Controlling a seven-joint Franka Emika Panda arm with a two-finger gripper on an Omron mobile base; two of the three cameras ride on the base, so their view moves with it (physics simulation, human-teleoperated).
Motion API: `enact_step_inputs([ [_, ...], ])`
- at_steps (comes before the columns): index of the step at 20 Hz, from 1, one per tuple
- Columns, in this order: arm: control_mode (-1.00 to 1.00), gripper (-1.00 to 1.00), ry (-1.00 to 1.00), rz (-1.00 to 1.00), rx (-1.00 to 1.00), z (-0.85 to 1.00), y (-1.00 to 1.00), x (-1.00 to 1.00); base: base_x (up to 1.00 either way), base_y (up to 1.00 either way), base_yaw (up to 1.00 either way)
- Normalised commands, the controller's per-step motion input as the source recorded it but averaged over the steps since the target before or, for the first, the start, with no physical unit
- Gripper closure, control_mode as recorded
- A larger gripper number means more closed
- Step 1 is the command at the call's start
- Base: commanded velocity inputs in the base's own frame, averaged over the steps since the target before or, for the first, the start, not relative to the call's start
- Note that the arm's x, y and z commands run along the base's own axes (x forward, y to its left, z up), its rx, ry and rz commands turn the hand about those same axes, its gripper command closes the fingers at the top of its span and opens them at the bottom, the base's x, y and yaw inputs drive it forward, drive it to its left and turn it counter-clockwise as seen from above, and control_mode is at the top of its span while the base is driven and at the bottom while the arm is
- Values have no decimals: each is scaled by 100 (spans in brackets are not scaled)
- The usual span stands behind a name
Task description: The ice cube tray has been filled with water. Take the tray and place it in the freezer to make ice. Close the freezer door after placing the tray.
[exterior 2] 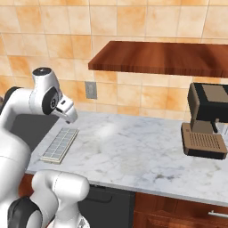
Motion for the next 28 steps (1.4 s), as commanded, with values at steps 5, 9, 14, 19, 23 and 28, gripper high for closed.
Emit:
enact_step_inputs([
  [5, -100, -100, 0, -27, 18, -30, 0, 16, 0, 0, 0],
  [9, -100, -100, -1, -6, 7, -21, 0, 31, 0, 0, 0],
  [14, -100, -100, -1, -2, 0, -15, 0, 56, 0, 0, 0],
  [19, -100, -100, 2, 0, 0, -26, 0, 72, 0, 0, 0],
  [23, -100, -100, 2, 0, 0, -18, -15, 29, 0, 0, 0],
  [28, -100, -100, 0, 0, 0, -19, 0, 21, 0, 0, 0],
])
